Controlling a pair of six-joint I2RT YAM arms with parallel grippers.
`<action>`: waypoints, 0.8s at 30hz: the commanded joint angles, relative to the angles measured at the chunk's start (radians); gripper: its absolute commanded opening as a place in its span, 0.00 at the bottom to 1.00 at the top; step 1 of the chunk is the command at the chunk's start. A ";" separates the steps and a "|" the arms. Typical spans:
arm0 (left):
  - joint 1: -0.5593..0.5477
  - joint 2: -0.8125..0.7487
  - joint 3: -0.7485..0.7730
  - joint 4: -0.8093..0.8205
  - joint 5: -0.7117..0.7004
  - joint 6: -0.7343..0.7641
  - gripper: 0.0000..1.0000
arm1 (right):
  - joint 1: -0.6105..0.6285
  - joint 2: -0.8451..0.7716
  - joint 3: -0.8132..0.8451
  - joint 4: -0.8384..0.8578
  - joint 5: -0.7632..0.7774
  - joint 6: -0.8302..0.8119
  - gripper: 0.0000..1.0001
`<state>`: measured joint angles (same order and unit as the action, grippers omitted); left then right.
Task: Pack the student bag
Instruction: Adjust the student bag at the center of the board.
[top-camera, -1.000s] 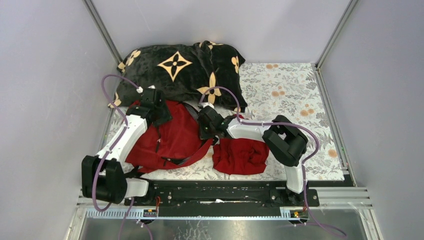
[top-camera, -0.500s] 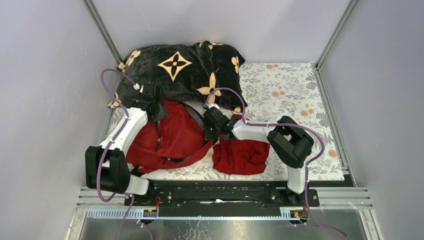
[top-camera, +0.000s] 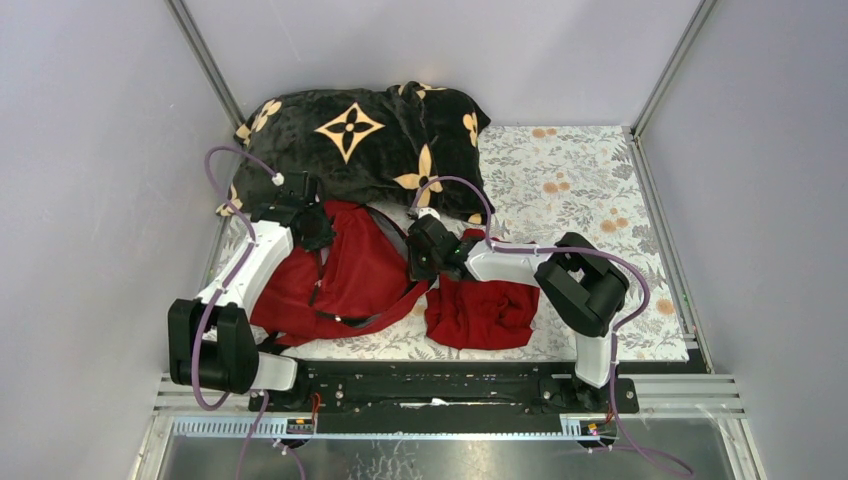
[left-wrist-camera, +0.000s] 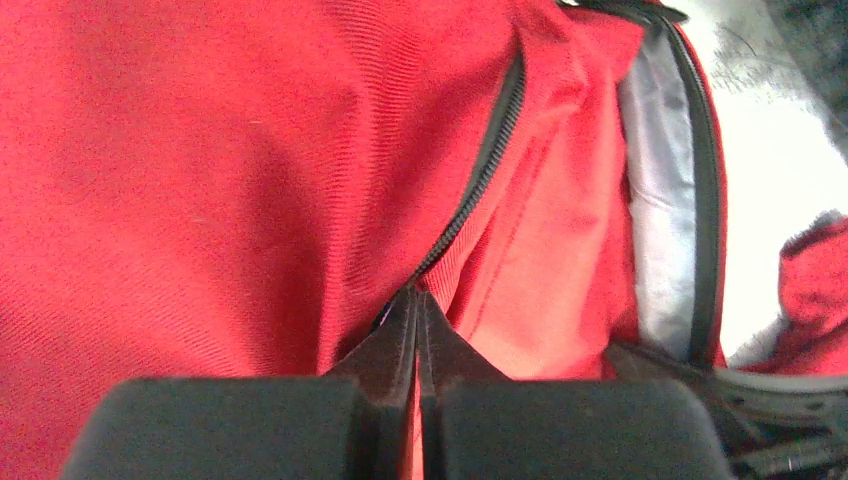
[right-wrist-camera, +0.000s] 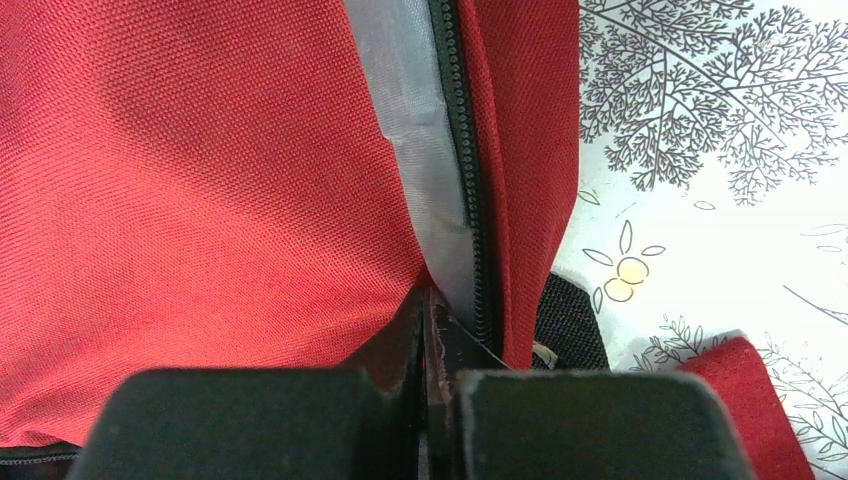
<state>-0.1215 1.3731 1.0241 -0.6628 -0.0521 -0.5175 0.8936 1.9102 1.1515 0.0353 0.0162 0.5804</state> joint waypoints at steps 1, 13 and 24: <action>-0.007 -0.020 -0.015 0.029 0.188 0.015 0.00 | -0.013 -0.057 -0.021 -0.025 0.063 -0.026 0.00; -0.132 -0.033 -0.018 0.109 0.351 -0.018 0.00 | -0.020 -0.105 -0.137 -0.105 0.201 0.006 0.00; -0.326 -0.053 0.108 0.109 0.310 0.077 0.18 | -0.181 -0.227 -0.182 -0.218 0.345 -0.011 0.00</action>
<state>-0.3973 1.3621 1.0702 -0.5865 0.2523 -0.4927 0.7784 1.7500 0.9668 -0.0593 0.1787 0.6212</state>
